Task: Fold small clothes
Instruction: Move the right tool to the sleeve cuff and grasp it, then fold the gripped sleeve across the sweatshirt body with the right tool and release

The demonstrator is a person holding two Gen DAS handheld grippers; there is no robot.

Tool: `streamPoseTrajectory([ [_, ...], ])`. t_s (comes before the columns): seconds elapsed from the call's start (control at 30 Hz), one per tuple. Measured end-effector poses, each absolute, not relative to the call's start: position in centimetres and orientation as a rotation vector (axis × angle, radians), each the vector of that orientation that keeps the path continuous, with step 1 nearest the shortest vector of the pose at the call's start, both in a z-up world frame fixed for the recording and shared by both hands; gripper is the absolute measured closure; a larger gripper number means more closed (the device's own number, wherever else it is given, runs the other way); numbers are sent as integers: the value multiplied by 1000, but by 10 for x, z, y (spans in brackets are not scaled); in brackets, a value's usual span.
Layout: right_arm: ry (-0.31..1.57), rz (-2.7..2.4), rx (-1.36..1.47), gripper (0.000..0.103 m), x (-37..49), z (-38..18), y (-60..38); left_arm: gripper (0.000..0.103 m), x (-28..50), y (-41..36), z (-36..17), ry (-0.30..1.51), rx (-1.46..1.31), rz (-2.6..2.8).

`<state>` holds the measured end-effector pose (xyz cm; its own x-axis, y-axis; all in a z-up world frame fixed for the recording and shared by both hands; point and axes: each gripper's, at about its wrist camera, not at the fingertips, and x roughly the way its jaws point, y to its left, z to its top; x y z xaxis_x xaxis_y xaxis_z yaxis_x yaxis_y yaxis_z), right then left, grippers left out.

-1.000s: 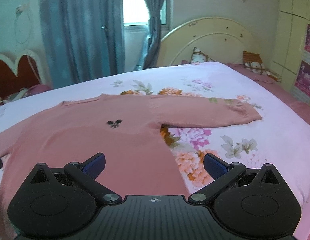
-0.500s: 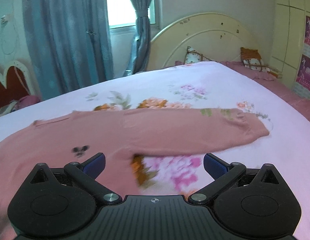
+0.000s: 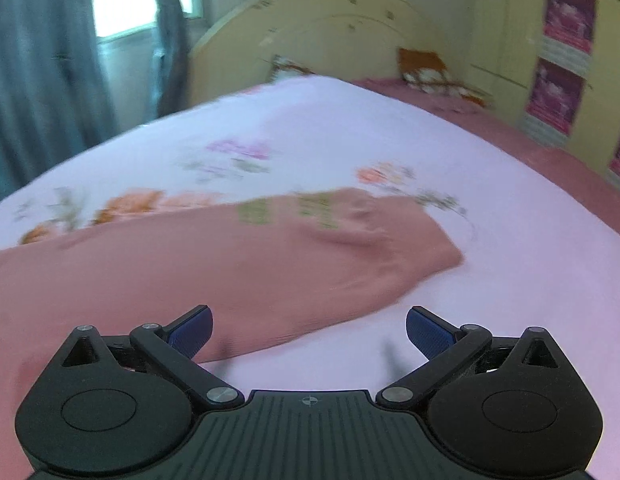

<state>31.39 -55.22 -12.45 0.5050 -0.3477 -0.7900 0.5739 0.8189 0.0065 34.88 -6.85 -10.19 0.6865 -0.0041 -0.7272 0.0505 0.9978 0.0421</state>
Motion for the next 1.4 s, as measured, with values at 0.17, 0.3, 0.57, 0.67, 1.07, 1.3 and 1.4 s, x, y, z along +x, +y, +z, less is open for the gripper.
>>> streamPoseTrajectory([
  [0.17, 925, -631, 391, 30, 315, -150, -594, 2, 363, -77, -114, 862, 56, -49],
  [0.3, 871, -669, 435, 30, 319, -154, -616, 4, 367, -79, -118, 864, 84, -40],
  [0.57, 804, -729, 451, 77, 335, -155, -638, 18, 371, -73, -119, 889, 66, -61],
  [0.67, 774, -714, 440, 84, 336, -149, -636, 24, 371, -72, -116, 876, 67, -76],
  [1.07, 597, -441, 332, 95, 375, -72, -535, 27, 361, -44, -104, 836, 50, -105],
  [1.3, 550, -153, 252, 95, 407, -34, -397, 27, 357, 2, -96, 811, 16, -80],
  [1.4, 564, -25, 245, 95, 417, -35, -335, 27, 356, 22, -95, 806, -3, -55],
])
